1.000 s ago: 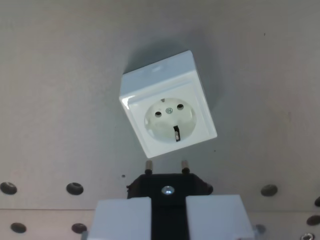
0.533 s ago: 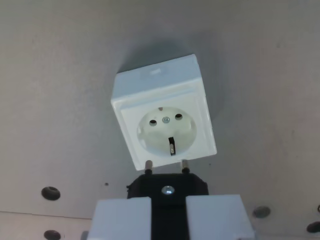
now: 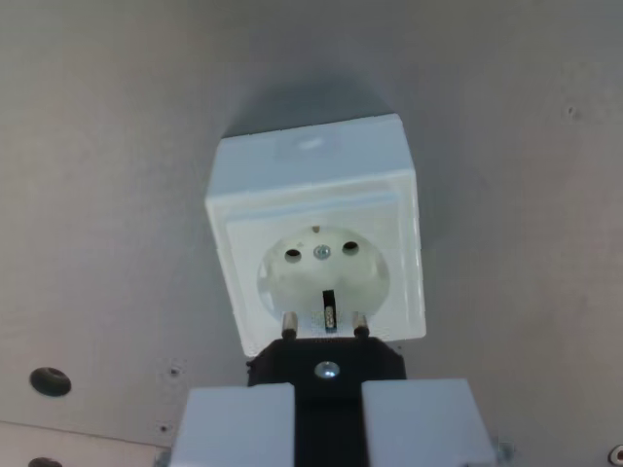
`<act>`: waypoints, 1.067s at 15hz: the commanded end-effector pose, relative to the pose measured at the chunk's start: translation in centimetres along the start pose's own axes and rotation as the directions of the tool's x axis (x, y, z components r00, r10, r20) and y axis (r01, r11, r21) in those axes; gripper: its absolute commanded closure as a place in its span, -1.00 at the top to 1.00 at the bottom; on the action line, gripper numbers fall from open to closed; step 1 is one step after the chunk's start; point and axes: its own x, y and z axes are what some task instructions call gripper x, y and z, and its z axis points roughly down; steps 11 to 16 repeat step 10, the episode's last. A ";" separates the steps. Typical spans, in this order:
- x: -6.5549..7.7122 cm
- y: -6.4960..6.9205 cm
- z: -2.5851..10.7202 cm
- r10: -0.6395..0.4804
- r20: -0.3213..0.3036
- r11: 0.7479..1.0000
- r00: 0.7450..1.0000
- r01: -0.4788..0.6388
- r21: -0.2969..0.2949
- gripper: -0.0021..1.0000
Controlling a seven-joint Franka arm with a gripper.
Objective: Move above the white socket
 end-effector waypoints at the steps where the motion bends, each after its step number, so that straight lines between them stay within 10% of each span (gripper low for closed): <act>1: -0.7 0.3 1.0 -0.116 -0.087 0.991 0.989 0.110 -0.070 -1.00; 16: -1.1 0.2 2.2 -0.103 -0.088 0.992 0.991 0.097 -0.075 -1.00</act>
